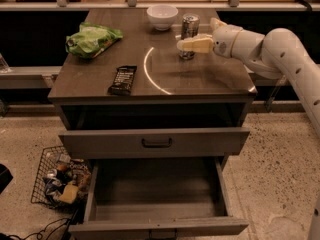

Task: Place redbull can into middle drawer

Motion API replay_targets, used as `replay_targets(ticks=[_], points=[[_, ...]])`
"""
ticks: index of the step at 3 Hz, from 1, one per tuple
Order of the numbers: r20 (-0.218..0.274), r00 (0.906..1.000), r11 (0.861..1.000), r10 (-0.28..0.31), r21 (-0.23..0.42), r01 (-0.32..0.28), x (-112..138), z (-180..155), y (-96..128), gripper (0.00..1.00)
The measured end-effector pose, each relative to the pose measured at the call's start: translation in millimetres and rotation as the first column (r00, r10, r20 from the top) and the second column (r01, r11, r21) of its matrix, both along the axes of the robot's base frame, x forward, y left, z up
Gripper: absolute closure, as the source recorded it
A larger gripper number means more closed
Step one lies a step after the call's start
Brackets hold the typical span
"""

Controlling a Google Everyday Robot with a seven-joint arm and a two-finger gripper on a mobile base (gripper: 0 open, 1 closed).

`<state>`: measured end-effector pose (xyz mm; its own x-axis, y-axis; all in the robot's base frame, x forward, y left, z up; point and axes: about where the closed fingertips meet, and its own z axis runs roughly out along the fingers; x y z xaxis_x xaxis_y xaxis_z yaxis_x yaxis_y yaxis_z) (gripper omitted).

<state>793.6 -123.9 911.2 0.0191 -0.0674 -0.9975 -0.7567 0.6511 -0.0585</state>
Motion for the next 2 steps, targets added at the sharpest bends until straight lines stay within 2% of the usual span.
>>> replay_targets(ticks=[1, 2], points=[[-0.004, 0.9997, 1.0, 0.025, 0.014, -0.025, 3.8, -1.9, 11.6, 0.0], [-0.007, 0.9992, 0.999, 0.039, 0.037, -0.039, 4.6, -10.5, 20.3, 0.17]])
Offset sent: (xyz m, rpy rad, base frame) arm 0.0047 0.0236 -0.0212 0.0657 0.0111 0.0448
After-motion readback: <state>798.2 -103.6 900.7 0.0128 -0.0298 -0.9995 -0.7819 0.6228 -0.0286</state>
